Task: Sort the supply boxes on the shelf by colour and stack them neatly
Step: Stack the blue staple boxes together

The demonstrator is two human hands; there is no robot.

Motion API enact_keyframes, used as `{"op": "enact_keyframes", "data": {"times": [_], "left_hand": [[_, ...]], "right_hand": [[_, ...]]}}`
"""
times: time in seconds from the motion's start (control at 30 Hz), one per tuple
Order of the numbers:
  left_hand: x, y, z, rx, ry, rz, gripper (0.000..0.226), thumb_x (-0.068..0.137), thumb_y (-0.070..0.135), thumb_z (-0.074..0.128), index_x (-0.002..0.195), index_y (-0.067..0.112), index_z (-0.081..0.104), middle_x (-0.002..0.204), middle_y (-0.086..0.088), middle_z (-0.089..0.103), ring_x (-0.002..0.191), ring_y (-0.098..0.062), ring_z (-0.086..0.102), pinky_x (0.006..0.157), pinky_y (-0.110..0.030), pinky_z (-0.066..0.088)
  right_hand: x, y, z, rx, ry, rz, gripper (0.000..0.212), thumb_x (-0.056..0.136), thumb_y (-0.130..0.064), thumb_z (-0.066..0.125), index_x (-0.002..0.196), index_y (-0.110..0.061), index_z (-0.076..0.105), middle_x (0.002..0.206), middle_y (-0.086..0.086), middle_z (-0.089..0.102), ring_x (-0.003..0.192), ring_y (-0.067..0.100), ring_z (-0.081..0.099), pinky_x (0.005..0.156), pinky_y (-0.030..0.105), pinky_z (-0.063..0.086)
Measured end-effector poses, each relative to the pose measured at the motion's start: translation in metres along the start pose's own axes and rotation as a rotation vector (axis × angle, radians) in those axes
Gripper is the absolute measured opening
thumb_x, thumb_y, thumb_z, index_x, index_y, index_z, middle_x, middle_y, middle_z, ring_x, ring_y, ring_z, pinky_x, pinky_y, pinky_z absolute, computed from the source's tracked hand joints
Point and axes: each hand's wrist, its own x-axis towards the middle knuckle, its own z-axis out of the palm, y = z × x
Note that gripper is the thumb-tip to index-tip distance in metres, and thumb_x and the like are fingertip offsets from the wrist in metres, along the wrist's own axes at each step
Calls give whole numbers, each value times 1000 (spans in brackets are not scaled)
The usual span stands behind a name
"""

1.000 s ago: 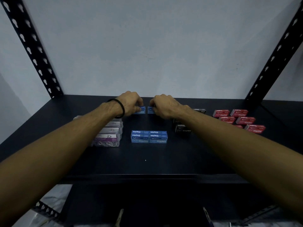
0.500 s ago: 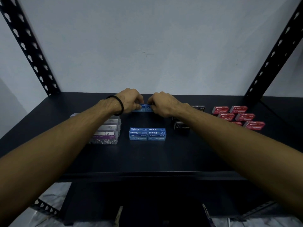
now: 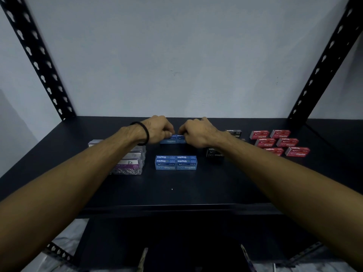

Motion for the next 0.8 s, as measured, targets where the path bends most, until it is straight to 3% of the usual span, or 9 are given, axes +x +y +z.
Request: {"op": "enact_keyframes", "data": {"times": [0.5,0.8], "left_hand": [[-35,18,0,27,-80,34,18,92,21,57,103,23,72,85,13,64,79,-2,58,71,-20,41],[-46,22,-1,21,-110,47,17,92,21,58,101,24,72,85,16,64,77,3,55,70,-17,40]], "right_hand": [[-37,-18,-5,29,-64,-17,34,89,-16,49,114,-28,68,91,-14,59,90,11,52,105,45,24],[-47,-23,-1,54,-68,-25,36,88,-13,47,111,-30,69,88,-16,58,90,11,53,99,42,23]]}}
